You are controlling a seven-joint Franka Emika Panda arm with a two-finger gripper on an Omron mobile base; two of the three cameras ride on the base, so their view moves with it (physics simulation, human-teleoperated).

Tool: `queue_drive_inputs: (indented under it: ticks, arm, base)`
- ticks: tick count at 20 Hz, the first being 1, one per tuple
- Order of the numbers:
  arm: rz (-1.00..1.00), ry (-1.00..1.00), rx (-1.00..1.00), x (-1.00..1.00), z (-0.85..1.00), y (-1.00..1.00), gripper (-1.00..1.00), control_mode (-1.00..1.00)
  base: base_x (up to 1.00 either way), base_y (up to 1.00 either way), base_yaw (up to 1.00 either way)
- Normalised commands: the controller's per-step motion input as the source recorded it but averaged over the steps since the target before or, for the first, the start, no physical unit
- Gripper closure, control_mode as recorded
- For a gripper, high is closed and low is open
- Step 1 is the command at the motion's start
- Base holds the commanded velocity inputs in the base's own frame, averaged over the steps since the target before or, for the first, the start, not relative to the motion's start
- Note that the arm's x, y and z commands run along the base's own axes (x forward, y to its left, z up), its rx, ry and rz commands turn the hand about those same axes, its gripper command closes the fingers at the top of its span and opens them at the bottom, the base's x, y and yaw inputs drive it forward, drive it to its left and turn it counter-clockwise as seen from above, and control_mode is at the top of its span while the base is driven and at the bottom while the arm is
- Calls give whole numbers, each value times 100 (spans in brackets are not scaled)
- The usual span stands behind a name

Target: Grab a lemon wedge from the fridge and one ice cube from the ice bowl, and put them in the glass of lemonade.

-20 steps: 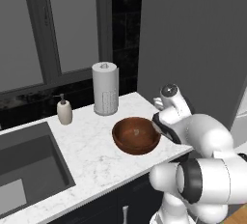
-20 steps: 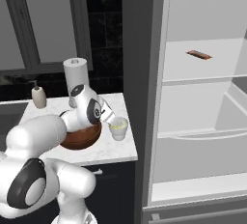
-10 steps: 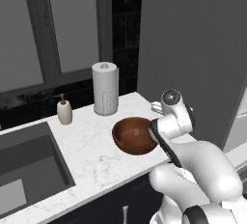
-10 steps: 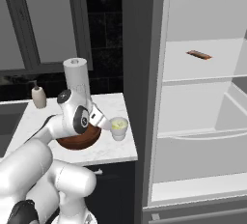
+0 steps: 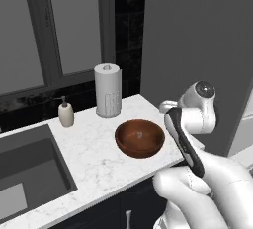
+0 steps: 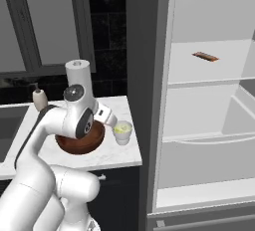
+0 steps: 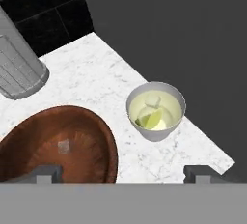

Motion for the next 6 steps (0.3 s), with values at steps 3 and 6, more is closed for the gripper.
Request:
queue_drive_inputs:
  ticks: [3, 6]
  arm:
    - [42, 21, 3, -39, 56, 18, -100, -100]
    - [31, 17, 0, -20, 51, 30, -100, -100]
  base:
    - [0, 0, 0]
    - [0, 0, 0]
